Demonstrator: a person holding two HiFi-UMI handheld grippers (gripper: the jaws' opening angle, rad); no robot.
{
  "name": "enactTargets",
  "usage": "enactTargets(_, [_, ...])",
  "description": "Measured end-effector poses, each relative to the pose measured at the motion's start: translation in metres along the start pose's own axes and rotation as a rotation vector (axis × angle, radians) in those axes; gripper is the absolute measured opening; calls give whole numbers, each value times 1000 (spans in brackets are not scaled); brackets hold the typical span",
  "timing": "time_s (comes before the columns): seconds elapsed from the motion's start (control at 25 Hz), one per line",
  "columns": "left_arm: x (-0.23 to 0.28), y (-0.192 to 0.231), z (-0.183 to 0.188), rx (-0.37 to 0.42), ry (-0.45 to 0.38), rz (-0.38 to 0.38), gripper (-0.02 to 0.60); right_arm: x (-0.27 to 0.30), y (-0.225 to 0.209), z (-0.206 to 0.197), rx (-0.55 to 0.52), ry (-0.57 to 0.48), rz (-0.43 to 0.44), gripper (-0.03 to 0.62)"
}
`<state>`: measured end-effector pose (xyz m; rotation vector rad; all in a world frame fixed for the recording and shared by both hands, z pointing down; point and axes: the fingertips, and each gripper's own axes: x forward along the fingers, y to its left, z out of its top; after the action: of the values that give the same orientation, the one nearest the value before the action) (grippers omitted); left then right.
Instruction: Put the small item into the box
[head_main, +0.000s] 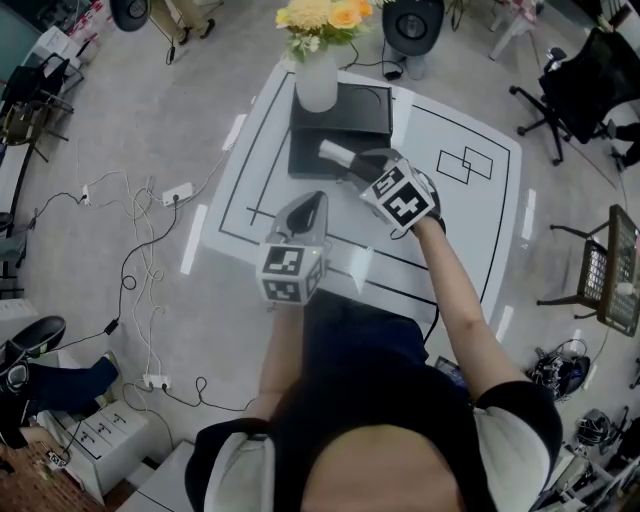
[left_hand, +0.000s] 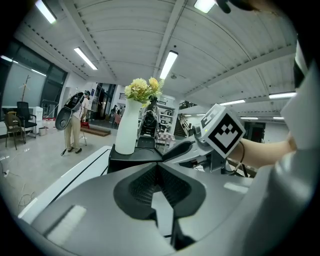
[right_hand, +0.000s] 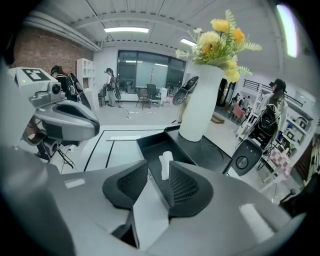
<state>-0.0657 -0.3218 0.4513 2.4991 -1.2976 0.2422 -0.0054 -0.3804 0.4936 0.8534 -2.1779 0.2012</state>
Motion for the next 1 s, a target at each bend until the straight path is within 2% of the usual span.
enactTargets(0.2, [-3,-5,7,17,-11,-5,9,-33,-4,13,31,-95,-69,86])
enactTargets(0.56, [-6,-16,21,46,-43,-27,9,-76,-12,12,125,-202,-164,16])
enactTargets(0.76, [-5,-22,25,55,-48,-41,8,-105,-19,12,190,-276,-229,5])
enactTargets(1.0, [-2,-26,30,64,-60,-62,9,-143,-29,6,325,-390,-312,3])
